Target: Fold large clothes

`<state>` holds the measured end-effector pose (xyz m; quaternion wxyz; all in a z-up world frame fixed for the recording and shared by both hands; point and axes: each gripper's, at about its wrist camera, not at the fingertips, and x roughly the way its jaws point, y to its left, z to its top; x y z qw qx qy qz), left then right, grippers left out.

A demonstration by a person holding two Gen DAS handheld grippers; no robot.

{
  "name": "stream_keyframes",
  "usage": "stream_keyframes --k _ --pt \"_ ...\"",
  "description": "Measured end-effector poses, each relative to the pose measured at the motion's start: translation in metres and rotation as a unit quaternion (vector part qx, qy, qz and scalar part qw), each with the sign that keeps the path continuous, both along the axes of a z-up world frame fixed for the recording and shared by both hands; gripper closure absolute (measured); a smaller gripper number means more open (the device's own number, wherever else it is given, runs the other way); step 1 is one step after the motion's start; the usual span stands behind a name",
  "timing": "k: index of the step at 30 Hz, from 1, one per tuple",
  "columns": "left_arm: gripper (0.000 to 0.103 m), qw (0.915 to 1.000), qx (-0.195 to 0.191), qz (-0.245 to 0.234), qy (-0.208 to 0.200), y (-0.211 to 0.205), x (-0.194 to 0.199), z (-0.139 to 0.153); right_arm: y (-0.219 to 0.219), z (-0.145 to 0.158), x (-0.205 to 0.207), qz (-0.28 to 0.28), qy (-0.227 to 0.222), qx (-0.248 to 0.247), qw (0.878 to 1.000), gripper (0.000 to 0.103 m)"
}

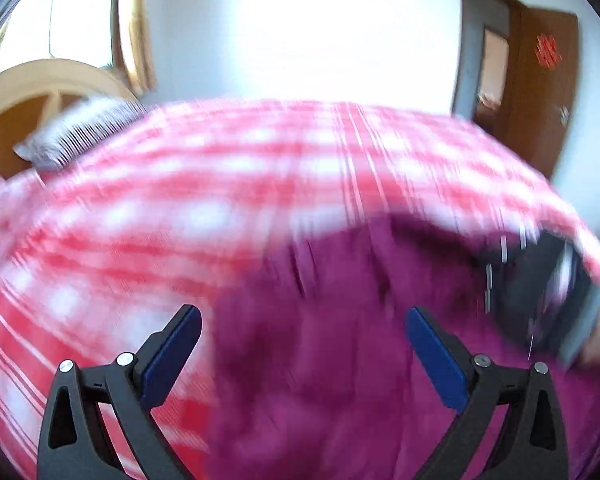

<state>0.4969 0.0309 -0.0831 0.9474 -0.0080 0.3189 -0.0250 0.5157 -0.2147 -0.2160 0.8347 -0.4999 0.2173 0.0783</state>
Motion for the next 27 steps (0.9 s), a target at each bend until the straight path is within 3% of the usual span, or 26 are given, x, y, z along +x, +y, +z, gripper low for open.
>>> stream_keyframes --k 2,6,11,15,18,21,23,25,27 --pt "0.001 0.9998 -0.014 0.003 -0.016 0.000 0.028 0.028 -0.003 -0.002 -0.001 0.003 -0.003 0.001 1.000 0.090" --pt "0.001 0.9989 0.044 -0.007 -0.012 -0.038 0.095 0.034 -0.011 -0.001 0.004 0.004 -0.006 0.003 1.000 0.089" --pt "0.001 0.9951 0.075 -0.023 0.060 -0.073 0.148 -0.010 -0.008 0.001 0.013 0.005 -0.011 0.004 1.000 0.089" --pt "0.001 0.9859 0.131 -0.025 0.101 -0.084 0.145 -0.055 -0.006 0.002 0.011 0.007 -0.009 0.008 1.000 0.089" --pt "0.001 0.9851 0.109 -0.025 0.130 -0.072 0.139 -0.081 -0.006 0.006 0.011 0.014 0.002 0.014 1.000 0.089" --pt "0.001 0.9877 0.090 -0.018 0.126 -0.066 0.134 -0.086 -0.011 0.016 0.010 0.026 0.018 0.024 0.999 0.087" --pt "0.001 0.9874 0.101 -0.019 0.120 -0.070 0.132 -0.086 -0.022 0.032 0.012 0.027 0.050 0.067 0.996 0.083" --pt "0.001 0.9875 0.107 -0.019 0.114 -0.073 0.131 -0.088 -0.038 0.059 0.017 0.016 0.091 0.148 0.985 0.079" --pt "0.001 0.9882 0.104 -0.017 0.111 -0.072 0.132 -0.089 -0.061 0.094 0.029 -0.010 0.125 0.257 0.958 0.076"
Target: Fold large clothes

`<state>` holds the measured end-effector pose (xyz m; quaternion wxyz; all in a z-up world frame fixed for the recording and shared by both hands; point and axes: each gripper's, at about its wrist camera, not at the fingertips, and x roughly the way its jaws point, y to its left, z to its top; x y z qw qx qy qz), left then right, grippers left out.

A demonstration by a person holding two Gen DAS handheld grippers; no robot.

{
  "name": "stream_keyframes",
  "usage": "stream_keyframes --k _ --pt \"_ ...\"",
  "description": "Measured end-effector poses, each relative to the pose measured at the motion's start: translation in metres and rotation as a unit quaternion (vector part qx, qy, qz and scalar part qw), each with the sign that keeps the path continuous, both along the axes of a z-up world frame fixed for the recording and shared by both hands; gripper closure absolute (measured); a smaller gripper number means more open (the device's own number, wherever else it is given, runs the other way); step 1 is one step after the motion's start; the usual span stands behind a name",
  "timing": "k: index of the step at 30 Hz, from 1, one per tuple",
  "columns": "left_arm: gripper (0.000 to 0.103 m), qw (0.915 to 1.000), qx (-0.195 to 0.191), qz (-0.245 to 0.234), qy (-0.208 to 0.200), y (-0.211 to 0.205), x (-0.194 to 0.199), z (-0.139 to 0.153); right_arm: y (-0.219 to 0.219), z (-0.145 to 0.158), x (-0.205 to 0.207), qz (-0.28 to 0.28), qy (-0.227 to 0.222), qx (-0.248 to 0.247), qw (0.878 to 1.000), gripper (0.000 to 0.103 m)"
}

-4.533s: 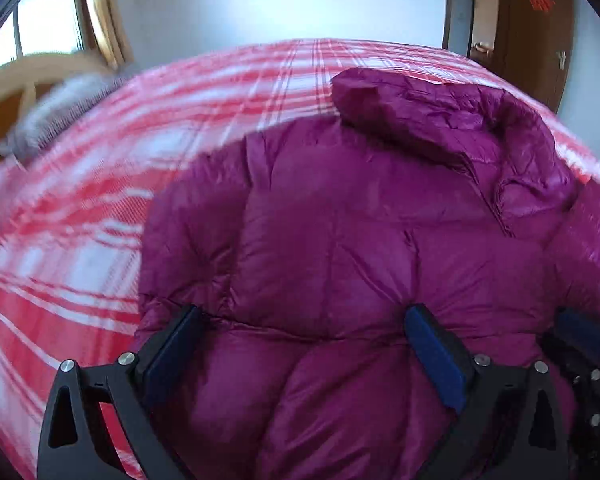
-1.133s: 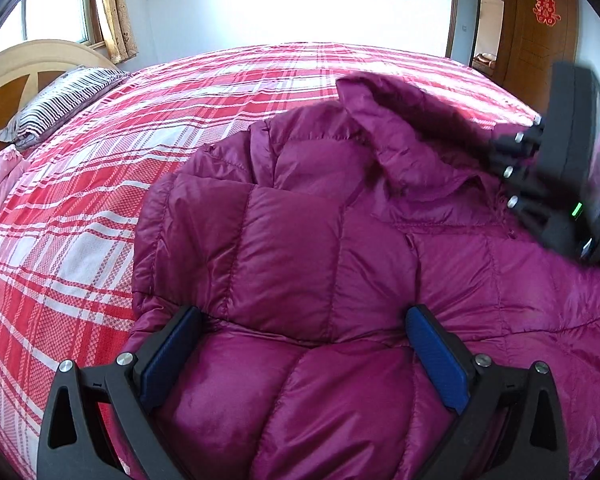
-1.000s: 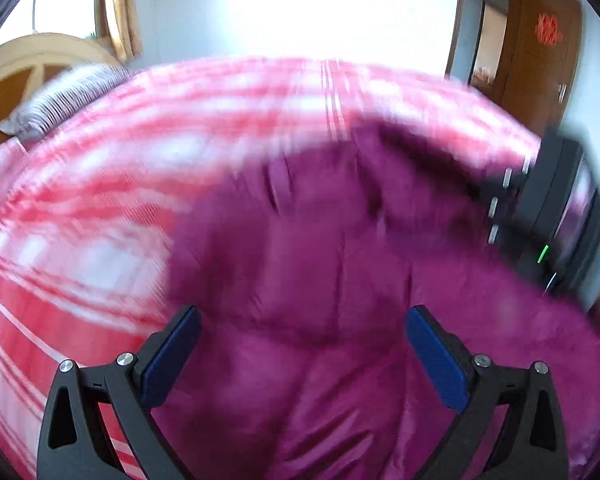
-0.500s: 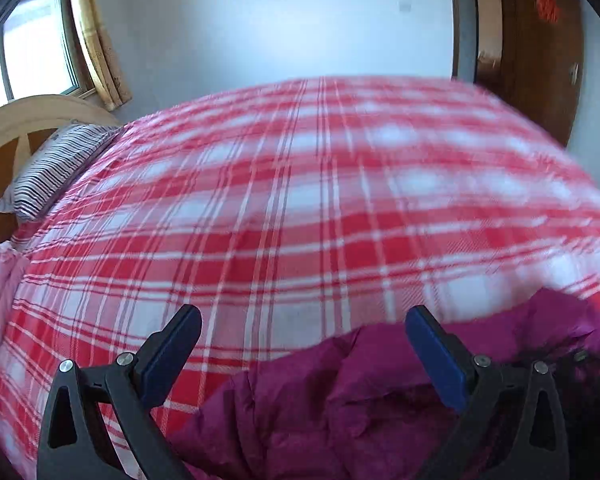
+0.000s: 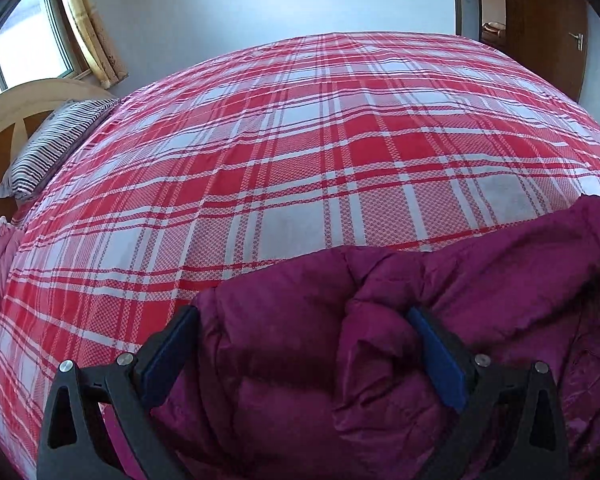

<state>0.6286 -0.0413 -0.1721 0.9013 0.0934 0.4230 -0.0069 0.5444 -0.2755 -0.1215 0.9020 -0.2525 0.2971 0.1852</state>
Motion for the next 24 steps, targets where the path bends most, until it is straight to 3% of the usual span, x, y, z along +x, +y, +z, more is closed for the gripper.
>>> stream_keyframes --k 3,6,10,13,17,22,24 --pt "0.001 1.0000 -0.004 0.003 -0.005 0.001 0.002 -0.002 -0.028 0.031 0.027 -0.079 0.042 0.125 0.988 0.073" --pt "0.001 0.9999 -0.006 0.004 -0.010 0.001 0.000 -0.002 -0.042 0.036 0.059 -0.156 0.091 0.188 0.966 0.073" --pt "0.001 0.9999 -0.013 0.004 -0.010 0.002 0.000 -0.004 -0.024 0.009 0.059 -0.163 0.140 0.152 0.965 0.072" --pt "0.001 0.9997 -0.023 0.003 -0.007 0.004 0.001 -0.005 -0.022 -0.009 0.046 -0.163 0.140 0.107 0.971 0.072" --pt "0.001 0.9992 -0.039 0.003 -0.006 0.008 0.001 -0.007 -0.038 -0.027 0.039 -0.170 0.146 0.146 0.964 0.075" --pt "0.001 0.9991 -0.042 0.007 -0.003 0.009 -0.001 -0.003 -0.034 -0.039 0.030 -0.165 0.110 0.134 0.971 0.075" --pt "0.001 0.9988 -0.042 0.014 -0.022 0.010 -0.009 0.014 -0.035 -0.040 0.035 -0.165 0.113 0.142 0.970 0.075"
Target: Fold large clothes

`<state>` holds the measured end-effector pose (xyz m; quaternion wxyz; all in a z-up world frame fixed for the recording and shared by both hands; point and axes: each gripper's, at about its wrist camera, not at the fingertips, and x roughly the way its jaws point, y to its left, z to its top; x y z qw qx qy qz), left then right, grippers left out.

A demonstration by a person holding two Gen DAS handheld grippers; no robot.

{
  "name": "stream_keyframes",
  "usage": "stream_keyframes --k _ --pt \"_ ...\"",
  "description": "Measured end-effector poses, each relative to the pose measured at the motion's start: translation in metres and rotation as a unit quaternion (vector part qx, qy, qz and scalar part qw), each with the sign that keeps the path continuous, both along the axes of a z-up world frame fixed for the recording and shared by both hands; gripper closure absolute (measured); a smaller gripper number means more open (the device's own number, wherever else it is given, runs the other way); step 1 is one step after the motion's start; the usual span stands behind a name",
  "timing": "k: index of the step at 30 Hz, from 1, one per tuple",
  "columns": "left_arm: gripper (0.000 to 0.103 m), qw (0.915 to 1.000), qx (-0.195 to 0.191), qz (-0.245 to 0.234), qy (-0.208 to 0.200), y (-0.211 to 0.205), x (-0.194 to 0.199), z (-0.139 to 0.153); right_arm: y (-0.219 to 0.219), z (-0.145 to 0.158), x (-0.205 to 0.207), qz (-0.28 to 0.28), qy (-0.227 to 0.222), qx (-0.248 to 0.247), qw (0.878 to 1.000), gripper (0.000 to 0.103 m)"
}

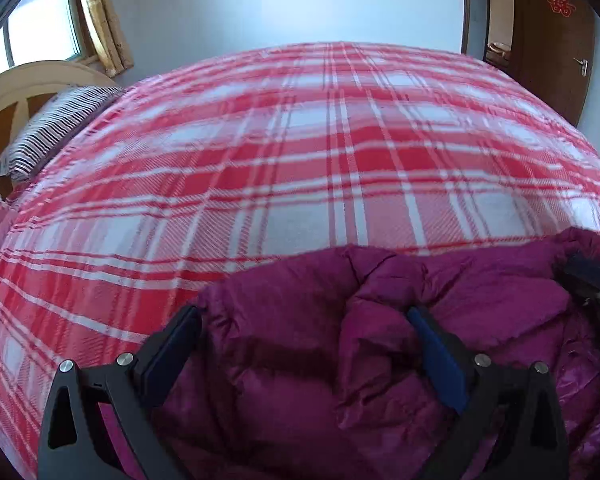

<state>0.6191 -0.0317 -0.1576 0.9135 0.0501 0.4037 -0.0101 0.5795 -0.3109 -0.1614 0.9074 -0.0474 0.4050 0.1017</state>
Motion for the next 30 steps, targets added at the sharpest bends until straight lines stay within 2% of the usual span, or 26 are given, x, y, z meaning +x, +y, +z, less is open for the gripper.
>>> stream_keyframes --k 3,6,9,11,14,18,21,23,25,27,28,29,30 --pt "0.001 0.9979 -0.022 -0.009 -0.060 -0.006 -0.014 0.038 -0.002 -0.001 0.002 0.000 0.000 0.005 1.000 0.075" --pt "0.001 0.9971 -0.032 -0.046 -0.052 -0.027 -0.015 0.047 0.001 -0.002 0.002 0.000 -0.004 -0.002 1.000 0.075" --pt "0.001 0.9981 0.001 -0.059 -0.019 -0.048 -0.010 0.020 0.000 -0.003 0.002 0.000 -0.005 -0.001 1.000 0.075" --pt "0.001 0.9984 0.021 -0.040 0.032 -0.051 0.000 -0.014 -0.001 -0.003 0.002 0.000 -0.005 0.001 1.000 0.075" --pt "0.001 0.9970 -0.045 -0.030 0.056 -0.035 0.010 -0.024 0.001 -0.004 0.002 0.000 -0.005 -0.005 1.000 0.075" --pt "0.001 0.9955 -0.072 -0.032 0.053 -0.028 0.008 -0.026 -0.001 -0.004 0.003 0.001 -0.004 0.004 1.000 0.075" --pt "0.001 0.9952 -0.089 -0.026 0.031 -0.021 -0.002 -0.016 -0.002 -0.005 0.003 -0.001 -0.008 0.007 1.000 0.075" --pt "0.001 0.9938 -0.110 -0.014 -0.003 -0.011 -0.009 0.001 0.002 -0.005 0.002 -0.001 -0.011 -0.004 1.000 0.075" --pt "0.001 0.9882 -0.145 -0.008 -0.046 0.000 -0.019 0.023 0.002 -0.005 0.002 -0.001 -0.012 -0.006 1.000 0.075" --pt "0.001 0.9791 -0.189 -0.028 -0.070 0.006 -0.027 0.043 0.002 -0.005 0.002 -0.001 -0.014 -0.007 1.000 0.075" --pt "0.001 0.9733 -0.215 -0.044 -0.068 0.006 -0.027 0.049 0.002 -0.005 0.002 -0.001 -0.014 -0.007 1.000 0.075" --pt "0.001 0.9626 -0.256 -0.068 -0.056 0.004 -0.025 0.054 0.002 -0.005 0.001 -0.002 -0.015 -0.007 1.000 0.075" --pt "0.001 0.9558 -0.280 -0.079 -0.044 0.004 -0.021 0.054 0.002 -0.005 0.001 -0.002 -0.015 -0.007 1.000 0.075"
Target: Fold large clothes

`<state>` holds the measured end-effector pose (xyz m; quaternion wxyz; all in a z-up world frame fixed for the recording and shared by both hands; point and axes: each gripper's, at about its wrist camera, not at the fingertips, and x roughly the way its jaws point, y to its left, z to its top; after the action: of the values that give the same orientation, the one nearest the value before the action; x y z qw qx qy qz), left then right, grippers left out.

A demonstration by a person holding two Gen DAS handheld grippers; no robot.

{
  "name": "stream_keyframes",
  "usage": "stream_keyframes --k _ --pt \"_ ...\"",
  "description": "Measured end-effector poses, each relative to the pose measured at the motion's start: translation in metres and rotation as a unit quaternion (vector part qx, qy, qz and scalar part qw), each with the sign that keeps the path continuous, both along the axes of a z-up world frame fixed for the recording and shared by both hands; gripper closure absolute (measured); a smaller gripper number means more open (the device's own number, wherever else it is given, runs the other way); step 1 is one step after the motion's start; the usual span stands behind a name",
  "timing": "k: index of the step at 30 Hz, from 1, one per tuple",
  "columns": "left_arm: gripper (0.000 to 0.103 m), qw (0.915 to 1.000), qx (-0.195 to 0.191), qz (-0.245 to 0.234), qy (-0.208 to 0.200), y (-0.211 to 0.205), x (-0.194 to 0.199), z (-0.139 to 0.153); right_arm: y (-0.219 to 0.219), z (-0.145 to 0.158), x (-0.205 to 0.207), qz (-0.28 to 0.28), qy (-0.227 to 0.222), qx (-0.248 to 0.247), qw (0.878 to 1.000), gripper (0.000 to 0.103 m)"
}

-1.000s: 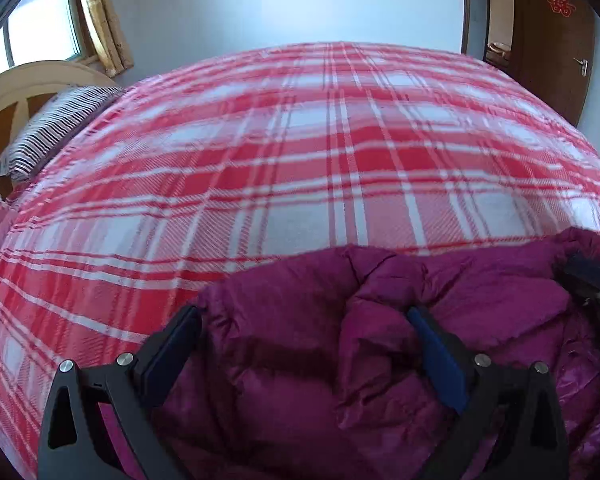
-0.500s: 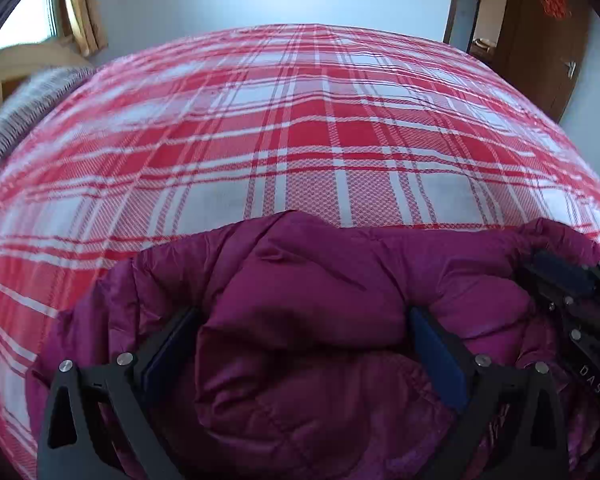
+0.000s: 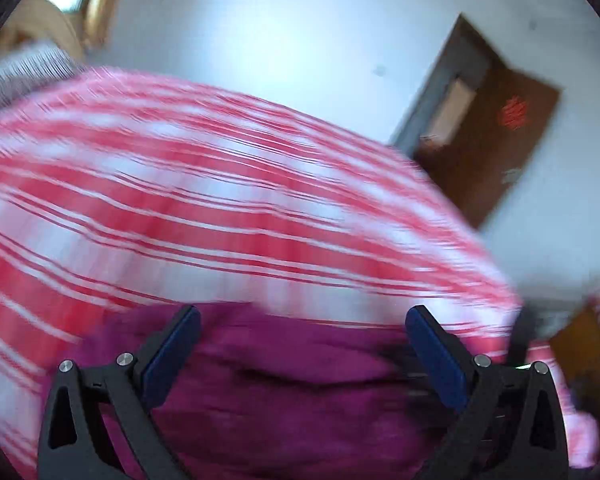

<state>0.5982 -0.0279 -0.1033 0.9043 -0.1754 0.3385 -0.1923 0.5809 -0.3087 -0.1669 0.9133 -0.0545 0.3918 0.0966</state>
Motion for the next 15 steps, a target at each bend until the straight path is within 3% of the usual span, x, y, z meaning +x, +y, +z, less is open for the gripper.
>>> stream_keyframes --k 2,5,9,15 --pt "0.001 0.9990 -0.029 -0.024 0.026 -0.009 0.010 -0.007 -0.001 0.000 0.000 0.000 -0.001 0.001 1.000 0.075" --pt "0.001 0.9986 0.001 -0.021 0.049 -0.021 0.023 -0.026 -0.001 0.000 0.000 0.000 -0.002 0.003 1.000 0.075" --pt "0.001 0.9947 -0.003 -0.013 0.102 -0.012 0.036 -0.061 -0.001 0.000 0.000 0.000 -0.002 0.004 1.000 0.075" --pt "0.001 0.9937 0.091 -0.015 0.064 -0.036 0.024 -0.066 -0.001 0.000 0.000 0.001 -0.001 0.004 1.000 0.075"
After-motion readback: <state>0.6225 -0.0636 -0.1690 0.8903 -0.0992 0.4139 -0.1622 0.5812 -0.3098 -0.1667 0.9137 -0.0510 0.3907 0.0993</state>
